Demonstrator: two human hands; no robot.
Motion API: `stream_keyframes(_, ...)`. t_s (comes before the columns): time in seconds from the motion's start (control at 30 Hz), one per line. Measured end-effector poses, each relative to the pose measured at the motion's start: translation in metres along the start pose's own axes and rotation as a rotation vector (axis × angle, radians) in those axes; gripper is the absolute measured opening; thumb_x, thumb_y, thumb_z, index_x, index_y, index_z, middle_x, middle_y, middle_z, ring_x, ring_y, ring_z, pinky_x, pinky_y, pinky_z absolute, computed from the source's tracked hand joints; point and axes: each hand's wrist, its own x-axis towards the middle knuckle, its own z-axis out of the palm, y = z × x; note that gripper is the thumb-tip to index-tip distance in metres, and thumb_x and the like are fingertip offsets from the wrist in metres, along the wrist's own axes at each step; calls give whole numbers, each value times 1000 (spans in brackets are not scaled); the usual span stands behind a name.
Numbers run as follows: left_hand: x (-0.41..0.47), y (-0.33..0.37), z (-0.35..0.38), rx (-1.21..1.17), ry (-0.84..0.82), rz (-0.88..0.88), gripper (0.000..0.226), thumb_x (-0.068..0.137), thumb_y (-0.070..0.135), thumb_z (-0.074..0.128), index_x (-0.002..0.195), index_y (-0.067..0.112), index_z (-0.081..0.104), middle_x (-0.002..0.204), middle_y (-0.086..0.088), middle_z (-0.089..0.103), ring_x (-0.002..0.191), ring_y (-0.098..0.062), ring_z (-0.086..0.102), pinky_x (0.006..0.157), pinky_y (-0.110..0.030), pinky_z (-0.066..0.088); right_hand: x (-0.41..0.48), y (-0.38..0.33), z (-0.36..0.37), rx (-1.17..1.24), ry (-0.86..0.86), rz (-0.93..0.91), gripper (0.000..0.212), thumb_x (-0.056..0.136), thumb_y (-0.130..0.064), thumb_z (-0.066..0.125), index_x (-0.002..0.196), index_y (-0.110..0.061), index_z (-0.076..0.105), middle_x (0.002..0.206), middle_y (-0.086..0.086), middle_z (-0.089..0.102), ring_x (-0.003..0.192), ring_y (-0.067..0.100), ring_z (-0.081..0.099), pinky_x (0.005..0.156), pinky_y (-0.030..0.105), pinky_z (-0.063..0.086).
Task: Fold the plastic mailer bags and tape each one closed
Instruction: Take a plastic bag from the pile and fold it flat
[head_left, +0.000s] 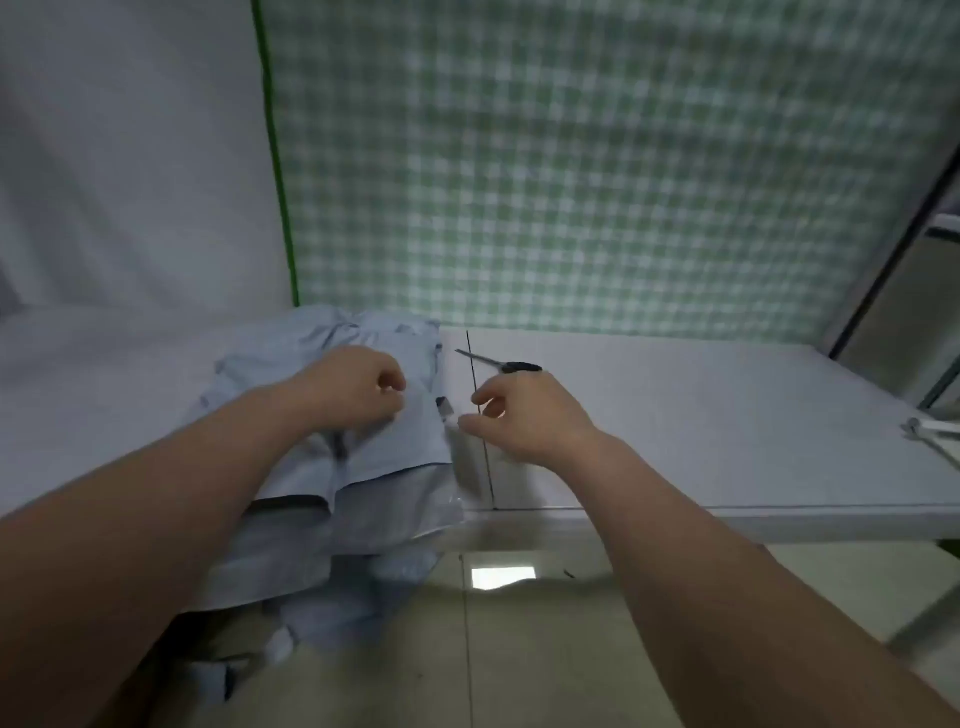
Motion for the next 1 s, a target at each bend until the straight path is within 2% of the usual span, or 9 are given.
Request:
stream_keyframes(0.13, -20, -25, 4, 109, -167, -55, 42, 90, 37, 55, 129, 24, 53, 131, 0, 54, 112, -17, 51, 89, -24, 37, -4, -31, 21, -62, -231, -31, 78, 72, -50, 73, 141, -30, 41, 143, -2, 42, 130, 17, 40, 104, 38, 39)
stream_keyframes(0.23, -29, -38, 10, 93, -162, -65, 47, 87, 39, 58, 131, 24, 52, 132, -2, 54, 117, -19, 50, 95, -27, 37, 1, -45, 39, -169, -221, -62, 86, 70, -44, 76, 144, -30, 34, 149, 2, 30, 134, 24, 32, 107, 41, 36)
stream_keyframes(0.43, -27, -47, 22, 80, -220, -28, 75, 80, 64, 53, 142, 23, 38, 140, -5, 44, 126, -22, 42, 106, -39, 34, 14, -50, 52, -199, -87, -151, 48, 82, -20, 59, 130, -23, 55, 140, 3, 43, 122, 26, 48, 98, 35, 43)
stream_keyframes(0.6, -8, -48, 31, 7, -137, -127, 63, 89, 49, 54, 139, 12, 40, 140, -15, 43, 128, -28, 41, 104, -36, 34, 36, -41, 57, -108, 1, -143, 30, 87, -25, 58, 116, -24, 66, 123, 3, 58, 113, 23, 55, 92, 30, 44)
stream_keyframes(0.67, 1, -51, 34, -7, -96, -173, 59, 88, 49, 54, 132, 11, 46, 132, -15, 50, 119, -29, 48, 98, -37, 39, 46, -38, 55, -16, -87, -190, 42, 79, -31, 72, 120, -22, 64, 123, 1, 59, 116, 18, 53, 89, 22, 39)
stream_keyframes(0.73, 8, -50, 34, -14, -67, -220, 58, 86, 49, 54, 130, 13, 49, 128, -13, 53, 114, -27, 52, 93, -36, 42, 51, -36, 49, 80, -255, -237, 66, 68, -35, 83, 128, -22, 58, 127, 0, 54, 120, 13, 46, 90, 16, 31)
stream_keyframes(0.83, 16, -43, 30, -16, -62, -250, 52, 87, 44, 55, 127, 10, 54, 126, -13, 57, 113, -26, 54, 93, -34, 42, 54, -35, 44, 29, -397, -320, 84, 64, -34, 86, 137, -20, 48, 135, 2, 46, 127, 15, 38, 99, 18, 29)
stream_keyframes(0.9, 16, -38, 28, -26, -77, -249, 44, 88, 37, 56, 125, 12, 57, 127, -8, 58, 114, -23, 53, 94, -29, 40, 55, -35, 44, -34, -417, -332, 77, 66, -30, 85, 135, -17, 51, 135, 4, 49, 124, 17, 43, 98, 20, 33)
stream_keyframes(1.0, 9, -32, 22, -111, -53, -258, 40, 88, 31, 59, 127, 21, 58, 131, 2, 58, 117, -14, 52, 94, -21, 35, 57, -33, 40, 52, -345, -276, 35, 78, -14, 72, 114, -14, 69, 119, 0, 65, 102, 10, 58, 75, 11, 37)
